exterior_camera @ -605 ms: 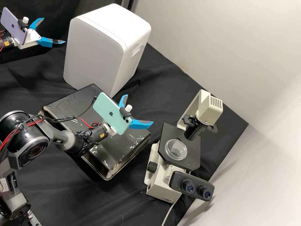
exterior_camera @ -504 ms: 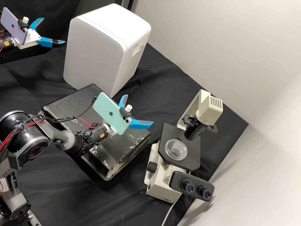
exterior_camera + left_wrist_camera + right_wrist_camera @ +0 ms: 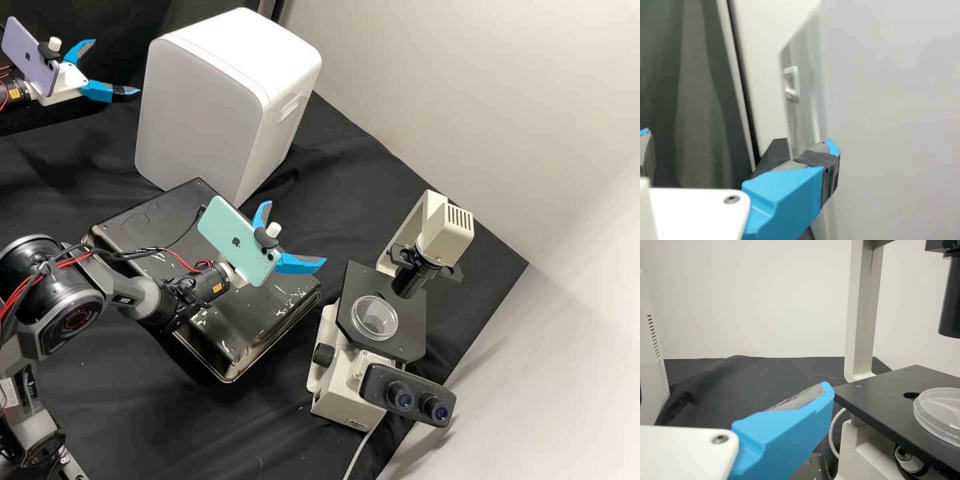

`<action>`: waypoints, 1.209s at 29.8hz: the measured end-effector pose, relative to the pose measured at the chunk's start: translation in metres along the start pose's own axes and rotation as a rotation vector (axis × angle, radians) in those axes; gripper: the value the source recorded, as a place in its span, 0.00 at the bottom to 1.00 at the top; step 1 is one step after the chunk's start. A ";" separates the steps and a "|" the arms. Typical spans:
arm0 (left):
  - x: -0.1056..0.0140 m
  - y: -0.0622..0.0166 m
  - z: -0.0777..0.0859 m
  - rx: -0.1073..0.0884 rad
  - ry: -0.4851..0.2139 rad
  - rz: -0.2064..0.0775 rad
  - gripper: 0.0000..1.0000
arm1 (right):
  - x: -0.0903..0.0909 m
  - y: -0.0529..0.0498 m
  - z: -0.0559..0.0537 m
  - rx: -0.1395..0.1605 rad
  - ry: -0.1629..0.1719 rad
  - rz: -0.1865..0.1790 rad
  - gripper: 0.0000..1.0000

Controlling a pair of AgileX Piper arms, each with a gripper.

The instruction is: Place the petri dish on the bench

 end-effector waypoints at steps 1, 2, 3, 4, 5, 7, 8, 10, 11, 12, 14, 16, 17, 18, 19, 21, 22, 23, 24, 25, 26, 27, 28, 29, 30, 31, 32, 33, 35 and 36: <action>-0.003 0.0000 0.003 -0.001 -0.011 -0.002 1.00 | 0.000 0.000 0.000 0.000 0.000 0.000 1.00; -0.007 0.0003 0.008 0.000 -0.028 -0.003 1.00 | 0.000 0.000 0.000 0.000 0.000 0.000 1.00; -0.010 0.0011 0.013 0.003 -0.050 -0.001 1.00 | 0.000 0.000 0.000 0.000 0.000 0.000 1.00; -0.014 0.0021 0.018 0.012 -0.079 0.004 1.00 | 0.000 0.000 0.000 0.000 0.000 0.000 1.00; -0.018 0.0038 0.021 0.020 -0.103 0.019 1.00 | 0.000 0.000 0.000 0.000 0.000 0.000 1.00; -0.026 0.0045 0.028 0.036 -0.152 0.044 1.00 | 0.000 0.000 0.000 0.000 0.000 0.000 1.00; -0.030 0.0038 0.030 0.042 -0.173 0.049 1.00 | 0.000 0.000 0.000 0.000 0.000 0.000 1.00; -0.038 0.0036 0.033 0.040 -0.200 0.062 1.00 | 0.000 0.000 0.000 0.000 0.000 0.000 1.00; -0.043 0.0027 0.033 0.031 -0.212 0.065 1.00 | 0.000 0.000 0.000 0.000 0.000 0.000 1.00; -0.046 0.0012 0.034 0.029 -0.219 0.063 1.00 | 0.000 0.000 0.000 0.000 0.000 0.000 1.00; -0.054 -0.0011 0.034 0.022 -0.237 0.066 1.00 | 0.000 0.000 0.000 0.000 0.000 0.000 1.00; -0.060 -0.0025 0.035 0.015 -0.252 0.072 1.00 | 0.000 0.000 0.000 0.000 0.000 0.000 1.00; -0.064 -0.0045 0.037 0.012 -0.267 0.066 1.00 | 0.000 0.000 0.000 0.000 0.000 0.000 1.00; -0.068 -0.0053 0.038 0.016 -0.281 0.064 1.00 | 0.000 0.000 0.000 0.000 0.000 0.000 1.00; -0.071 -0.0076 0.040 0.020 -0.295 0.053 1.00 | 0.000 0.000 0.000 0.000 0.000 0.000 1.00; -0.078 -0.0099 0.044 0.030 -0.334 0.044 1.00 | 0.000 0.000 0.000 0.000 0.000 0.000 1.00; -0.082 -0.0114 0.046 0.035 -0.356 0.038 1.00 | 0.000 0.000 0.000 0.000 0.000 0.000 1.00; -0.085 -0.0127 0.049 0.039 -0.375 0.033 1.00 | 0.000 0.000 0.000 0.000 0.000 0.000 1.00; -0.088 -0.0147 0.050 0.041 -0.387 0.024 1.00 | 0.000 0.000 0.000 0.000 0.000 0.000 1.00; -0.092 -0.0158 0.052 0.042 -0.402 0.019 1.00 | 0.000 0.000 0.000 0.000 0.000 0.000 1.00; -0.095 -0.0166 0.054 0.042 -0.413 0.015 1.00 | 0.000 0.000 0.000 0.000 0.000 0.000 1.00; -0.098 -0.0179 0.055 0.042 -0.424 0.009 1.00 | 0.000 0.000 0.000 0.000 0.000 0.000 1.00; -0.100 -0.0188 0.056 0.041 -0.432 0.004 1.00 | 0.000 0.000 0.000 0.000 0.000 0.000 1.00; -0.103 -0.0198 0.057 0.040 -0.440 0.000 1.00 | 0.000 0.000 0.000 0.000 0.000 0.000 1.00; -0.106 -0.0212 0.059 0.039 -0.449 -0.007 1.00 | 0.000 0.000 0.000 0.000 0.000 0.000 1.00; -0.110 -0.0229 0.060 0.039 -0.461 -0.015 1.00 | 0.000 0.000 0.000 0.000 0.000 0.000 1.00; -0.115 -0.0240 0.062 0.039 -0.477 -0.020 1.00 | 0.000 0.000 0.000 0.000 0.000 0.000 1.00; -0.119 -0.0257 0.063 0.040 -0.490 -0.028 1.00 | 0.000 0.000 0.000 0.000 0.000 0.000 1.00; -0.128 -0.0278 0.067 0.042 -0.531 -0.037 1.00 | 0.000 0.000 0.000 0.000 0.000 0.000 1.00; -0.132 -0.0287 0.069 0.044 -0.551 -0.041 1.00 | 0.000 0.000 0.000 0.000 0.000 0.000 1.00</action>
